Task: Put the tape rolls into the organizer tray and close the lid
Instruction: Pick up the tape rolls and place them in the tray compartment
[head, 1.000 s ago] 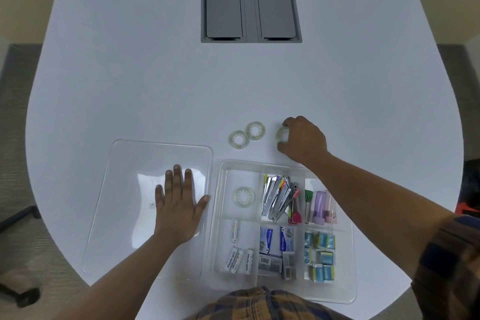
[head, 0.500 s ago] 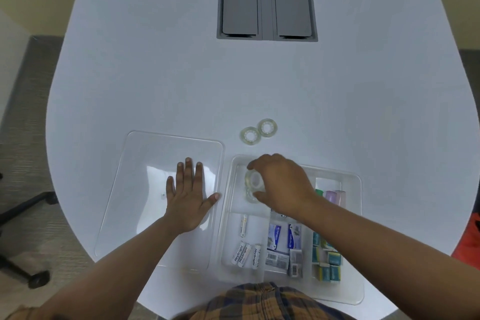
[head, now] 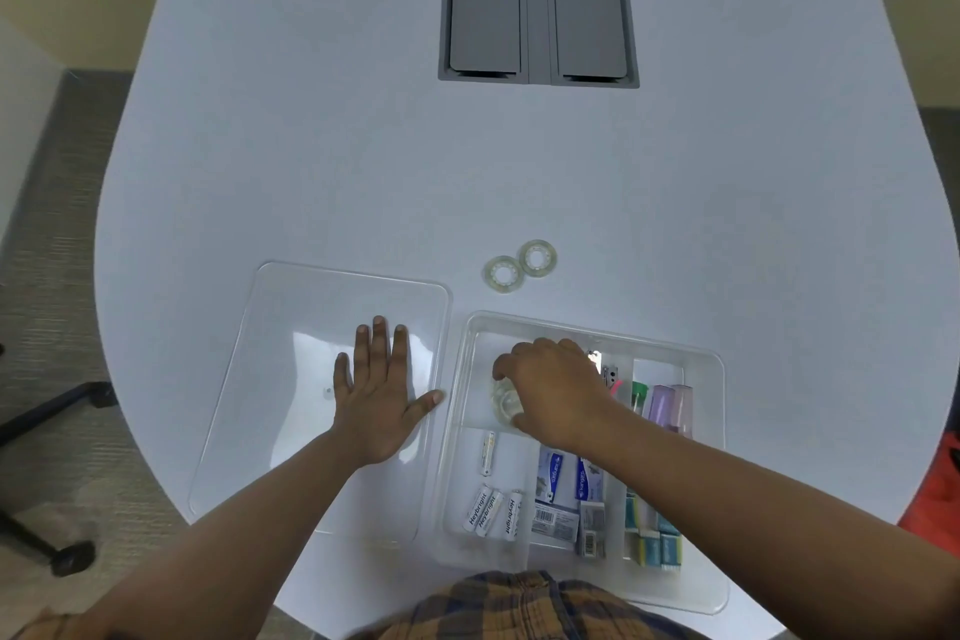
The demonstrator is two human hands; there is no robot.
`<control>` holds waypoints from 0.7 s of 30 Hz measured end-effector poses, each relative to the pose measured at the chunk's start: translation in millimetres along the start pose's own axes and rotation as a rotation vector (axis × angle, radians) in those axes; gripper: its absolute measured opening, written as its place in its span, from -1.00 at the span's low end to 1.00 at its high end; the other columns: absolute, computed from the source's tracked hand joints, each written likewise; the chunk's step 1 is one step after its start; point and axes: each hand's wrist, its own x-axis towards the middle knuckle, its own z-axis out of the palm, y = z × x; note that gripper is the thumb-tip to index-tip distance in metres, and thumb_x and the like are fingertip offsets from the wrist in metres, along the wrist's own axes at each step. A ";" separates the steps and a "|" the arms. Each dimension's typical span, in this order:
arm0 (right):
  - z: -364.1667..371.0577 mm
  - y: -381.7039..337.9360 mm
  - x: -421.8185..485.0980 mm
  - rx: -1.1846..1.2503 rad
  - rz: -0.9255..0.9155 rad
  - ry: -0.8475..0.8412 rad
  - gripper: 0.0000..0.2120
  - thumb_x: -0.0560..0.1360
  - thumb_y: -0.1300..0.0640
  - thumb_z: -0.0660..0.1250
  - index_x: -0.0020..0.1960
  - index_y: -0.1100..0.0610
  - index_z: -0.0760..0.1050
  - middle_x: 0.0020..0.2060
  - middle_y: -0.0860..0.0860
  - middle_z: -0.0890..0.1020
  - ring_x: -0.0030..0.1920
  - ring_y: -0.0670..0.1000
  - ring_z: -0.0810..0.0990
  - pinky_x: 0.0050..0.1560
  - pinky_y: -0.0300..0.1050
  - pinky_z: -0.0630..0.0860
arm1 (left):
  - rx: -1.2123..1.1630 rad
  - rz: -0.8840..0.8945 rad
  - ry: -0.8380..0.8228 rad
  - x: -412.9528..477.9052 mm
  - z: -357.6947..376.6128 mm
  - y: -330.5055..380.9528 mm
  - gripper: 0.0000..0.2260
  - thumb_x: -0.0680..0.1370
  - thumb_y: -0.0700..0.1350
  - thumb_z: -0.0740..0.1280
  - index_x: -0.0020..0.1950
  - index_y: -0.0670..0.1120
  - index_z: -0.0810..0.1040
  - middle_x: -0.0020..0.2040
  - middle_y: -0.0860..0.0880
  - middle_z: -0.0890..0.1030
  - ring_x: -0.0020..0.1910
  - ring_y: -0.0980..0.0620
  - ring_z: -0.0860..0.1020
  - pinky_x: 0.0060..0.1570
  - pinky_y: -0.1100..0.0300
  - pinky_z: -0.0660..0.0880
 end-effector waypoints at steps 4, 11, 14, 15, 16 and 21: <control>-15.1 10.9 -2.3 0.240 0.104 0.088 -0.61 0.38 0.15 0.42 0.20 -0.02 0.51 0.06 -0.06 0.61 0.08 0.02 0.55 0.13 -0.07 0.40 | 0.015 -0.007 0.006 -0.4 -0.1 1.5 -0.11 0.32 0.52 -0.30 0.43 -0.01 -0.49 0.44 0.01 -0.53 0.41 0.00 -0.53 0.42 -0.11 -0.35; -42.2 34.1 10.0 0.397 0.188 0.282 -0.63 0.42 0.07 0.41 0.20 -0.04 0.47 -0.03 -0.12 0.61 -0.10 -0.04 0.56 -0.03 -0.10 0.50 | 0.019 -0.016 0.005 1.1 2.9 -0.3 -0.12 0.34 0.52 -0.27 0.44 0.01 -0.50 0.44 0.01 -0.54 0.40 0.03 -0.56 0.41 -0.10 -0.36; -51.8 50.1 28.5 0.348 0.211 0.322 -0.60 0.42 0.07 0.42 0.24 -0.03 0.45 0.03 -0.08 0.60 -0.04 0.02 0.58 -0.01 -0.07 0.51 | 0.019 -0.015 0.011 1.6 4.3 -1.9 -0.13 0.35 0.52 -0.26 0.44 0.03 -0.50 0.44 0.03 -0.54 0.40 0.04 -0.55 0.42 -0.10 -0.35; -54.0 56.0 35.1 0.326 0.221 0.324 -0.57 0.42 0.07 0.41 0.26 -0.01 0.44 0.08 -0.04 0.59 0.02 0.05 0.57 0.03 -0.04 0.51 | 0.018 -0.017 0.011 1.5 4.4 -2.2 -0.14 0.36 0.52 -0.25 0.43 0.04 -0.50 0.44 0.04 -0.54 0.40 0.05 -0.56 0.42 -0.11 -0.35; -55.5 61.8 41.3 0.299 0.232 0.314 -0.53 0.43 0.08 0.41 0.31 0.01 0.41 0.14 0.01 0.56 0.09 0.09 0.56 0.07 0.01 0.52 | 0.020 -0.018 0.010 1.7 4.3 -1.8 -0.14 0.36 0.52 -0.26 0.43 0.04 -0.51 0.43 0.04 -0.54 0.39 0.05 -0.57 0.42 -0.11 -0.35; -57.5 80.8 69.7 0.122 0.295 0.176 -0.26 0.44 0.14 0.39 0.51 -0.01 0.11 0.39 0.07 0.33 0.24 0.18 0.48 0.11 0.12 0.53 | 0.025 -0.022 0.002 -0.2 0.9 1.6 -0.14 0.32 0.52 -0.32 0.41 0.04 -0.52 0.42 0.04 -0.55 0.37 0.05 -0.58 0.41 -0.08 -0.37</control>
